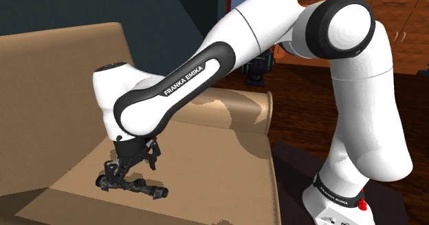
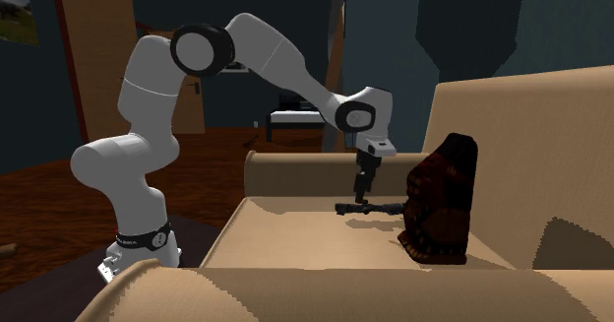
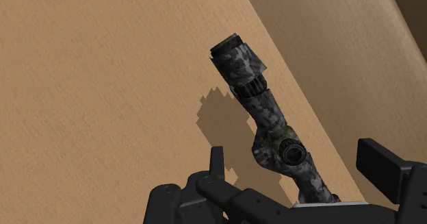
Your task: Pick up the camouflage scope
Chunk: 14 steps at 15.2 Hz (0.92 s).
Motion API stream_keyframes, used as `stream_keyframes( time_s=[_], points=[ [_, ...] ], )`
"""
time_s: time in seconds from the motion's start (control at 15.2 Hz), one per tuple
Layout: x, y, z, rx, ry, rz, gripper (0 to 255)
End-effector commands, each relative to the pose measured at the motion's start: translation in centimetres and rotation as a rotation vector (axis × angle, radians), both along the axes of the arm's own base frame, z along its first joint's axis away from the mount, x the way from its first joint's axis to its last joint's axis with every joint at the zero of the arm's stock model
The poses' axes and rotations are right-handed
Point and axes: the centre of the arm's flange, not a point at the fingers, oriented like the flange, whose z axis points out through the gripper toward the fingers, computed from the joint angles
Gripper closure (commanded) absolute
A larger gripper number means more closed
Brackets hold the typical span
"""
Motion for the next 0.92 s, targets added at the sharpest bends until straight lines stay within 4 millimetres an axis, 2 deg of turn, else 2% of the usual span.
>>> stream_keyframes(
  time_s=[0.0,0.4,0.53,0.59,0.86],
  points=[
    [0.3,0.6,-1.2,-0.002,-0.001,-0.005,0],
    [0.3,0.6,-4.3,-0.002,-0.001,-0.005,0],
    [0.3,0.6,-4.6,-0.002,-0.001,-0.005,0],
    [0.3,0.6,-4.6,-0.002,-0.001,-0.005,255],
    [0.4,0.6,-4.6,-0.002,-0.001,-0.005,255]
  ],
)
